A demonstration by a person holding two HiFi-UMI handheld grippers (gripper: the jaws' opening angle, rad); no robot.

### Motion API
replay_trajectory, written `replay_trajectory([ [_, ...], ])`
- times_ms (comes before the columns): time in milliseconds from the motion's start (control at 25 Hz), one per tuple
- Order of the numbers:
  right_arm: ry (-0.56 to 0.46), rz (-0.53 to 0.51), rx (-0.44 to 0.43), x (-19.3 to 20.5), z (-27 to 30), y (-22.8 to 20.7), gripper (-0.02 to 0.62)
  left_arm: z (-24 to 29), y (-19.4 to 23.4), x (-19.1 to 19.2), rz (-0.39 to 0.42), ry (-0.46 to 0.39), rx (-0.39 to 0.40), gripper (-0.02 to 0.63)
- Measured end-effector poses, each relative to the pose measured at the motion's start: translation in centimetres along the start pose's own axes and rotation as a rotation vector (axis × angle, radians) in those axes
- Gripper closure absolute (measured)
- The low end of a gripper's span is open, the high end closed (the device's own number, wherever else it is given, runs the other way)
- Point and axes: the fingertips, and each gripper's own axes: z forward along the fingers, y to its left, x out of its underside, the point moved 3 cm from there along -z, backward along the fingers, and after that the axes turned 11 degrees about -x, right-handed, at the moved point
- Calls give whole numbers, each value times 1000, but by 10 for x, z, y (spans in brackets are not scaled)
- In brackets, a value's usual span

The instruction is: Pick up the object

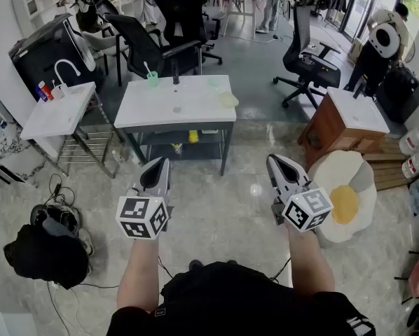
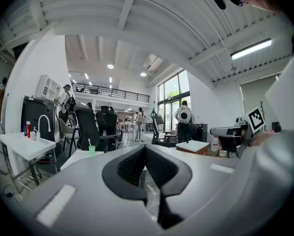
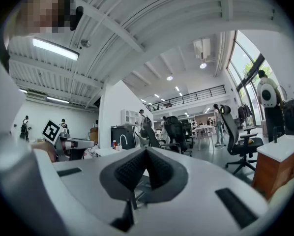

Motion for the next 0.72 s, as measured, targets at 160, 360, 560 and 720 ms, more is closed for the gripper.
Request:
replay_trajectory([
  [160, 5, 6, -11, 2, -2, -1, 587, 0, -1, 1, 0, 6, -5, 597],
  [360, 3, 6, -14, 3, -4, -3, 587, 1, -6, 4, 0, 14, -1, 597],
  [560, 14, -39, -35, -1, -6, 2, 586, 2, -10, 3, 3, 13, 2, 597],
  [720, 17, -43, -40, -2, -7, 1, 585, 4, -15, 4, -1, 18, 6, 594],
])
